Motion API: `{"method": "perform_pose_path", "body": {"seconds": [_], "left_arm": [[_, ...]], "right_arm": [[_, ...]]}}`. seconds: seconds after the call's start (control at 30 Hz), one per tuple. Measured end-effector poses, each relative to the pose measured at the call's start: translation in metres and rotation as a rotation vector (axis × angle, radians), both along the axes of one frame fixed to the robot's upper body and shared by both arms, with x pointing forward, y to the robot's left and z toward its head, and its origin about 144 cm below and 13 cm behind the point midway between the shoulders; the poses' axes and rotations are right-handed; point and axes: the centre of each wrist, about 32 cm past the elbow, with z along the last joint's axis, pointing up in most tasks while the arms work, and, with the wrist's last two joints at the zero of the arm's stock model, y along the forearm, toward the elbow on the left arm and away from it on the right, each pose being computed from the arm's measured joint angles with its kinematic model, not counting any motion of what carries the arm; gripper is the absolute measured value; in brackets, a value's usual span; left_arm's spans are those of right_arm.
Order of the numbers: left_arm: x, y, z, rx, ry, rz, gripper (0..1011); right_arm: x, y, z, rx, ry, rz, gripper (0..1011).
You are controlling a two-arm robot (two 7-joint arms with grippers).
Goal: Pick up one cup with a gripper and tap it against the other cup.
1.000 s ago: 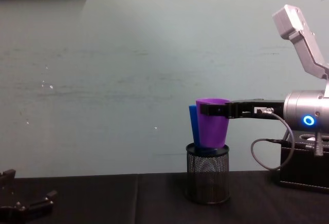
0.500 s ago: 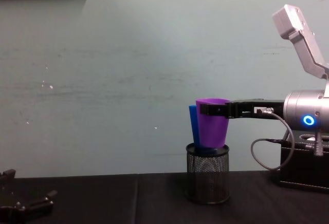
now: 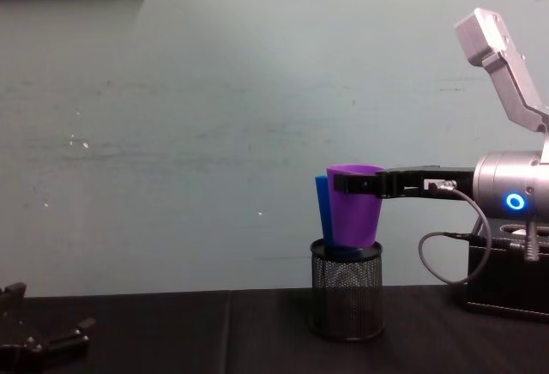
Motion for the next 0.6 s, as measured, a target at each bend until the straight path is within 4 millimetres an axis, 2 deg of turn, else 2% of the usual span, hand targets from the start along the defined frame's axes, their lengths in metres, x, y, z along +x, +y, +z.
{"method": "perform_pose_path", "body": {"seconds": [0.6], "left_arm": [[0.0000, 0.0000, 0.0000, 0.000, 0.000, 0.000, 1000]], "right_arm": [[0.0000, 0.0000, 0.0000, 0.000, 0.000, 0.000, 707]]}}
